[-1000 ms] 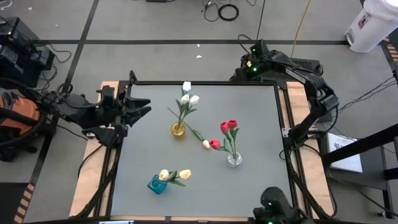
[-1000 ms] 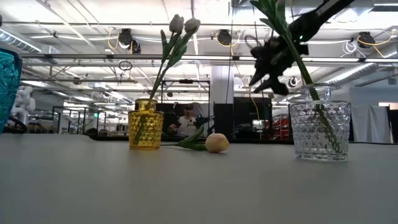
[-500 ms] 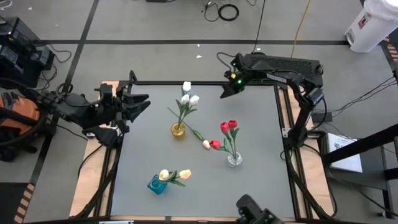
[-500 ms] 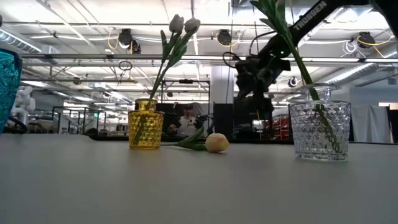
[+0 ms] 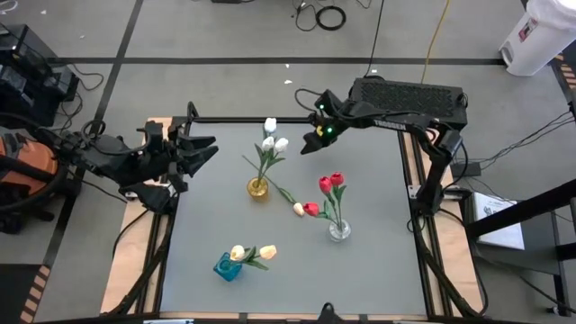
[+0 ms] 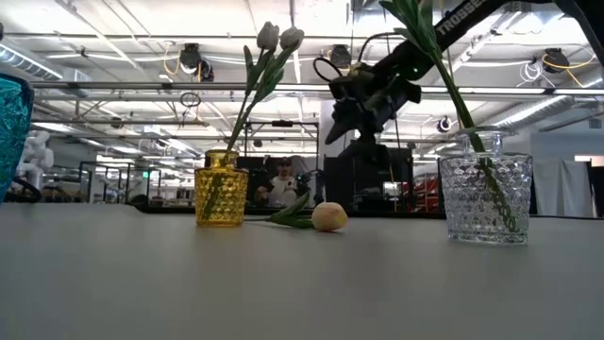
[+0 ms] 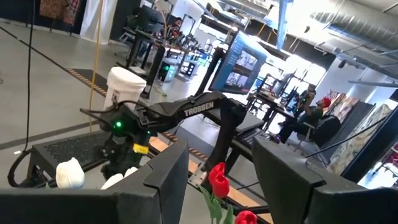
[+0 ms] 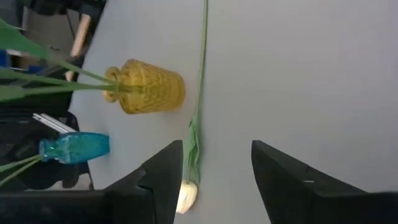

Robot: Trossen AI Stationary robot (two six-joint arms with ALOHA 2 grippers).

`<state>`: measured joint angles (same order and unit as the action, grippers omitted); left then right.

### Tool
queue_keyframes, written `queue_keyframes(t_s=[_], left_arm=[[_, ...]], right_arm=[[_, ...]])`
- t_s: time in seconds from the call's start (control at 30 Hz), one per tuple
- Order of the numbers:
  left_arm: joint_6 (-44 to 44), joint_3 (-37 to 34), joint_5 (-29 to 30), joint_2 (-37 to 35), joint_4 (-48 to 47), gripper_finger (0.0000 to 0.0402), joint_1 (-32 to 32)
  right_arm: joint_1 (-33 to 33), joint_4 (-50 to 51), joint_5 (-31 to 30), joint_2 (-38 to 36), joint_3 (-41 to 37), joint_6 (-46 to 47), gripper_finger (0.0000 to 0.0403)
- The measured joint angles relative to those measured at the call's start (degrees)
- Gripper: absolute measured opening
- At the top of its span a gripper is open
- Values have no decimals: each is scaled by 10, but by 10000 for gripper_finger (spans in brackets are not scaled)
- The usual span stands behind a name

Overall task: Sort flowers into vase by color
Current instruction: Put the yellow tulip into the blue vase

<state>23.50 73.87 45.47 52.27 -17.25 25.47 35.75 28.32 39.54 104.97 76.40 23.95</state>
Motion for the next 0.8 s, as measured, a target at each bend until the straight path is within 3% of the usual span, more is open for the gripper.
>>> queue_keyframes(t_s=[0.6, 0.8], left_arm=[[-3, 0, -2, 0, -5, 183, 0], [-3, 0, -11, 0, -5, 183, 0]], right_arm=[[-128, 1, -153, 0, 0, 56, 183], [-148, 1, -173, 0, 0, 71, 183]])
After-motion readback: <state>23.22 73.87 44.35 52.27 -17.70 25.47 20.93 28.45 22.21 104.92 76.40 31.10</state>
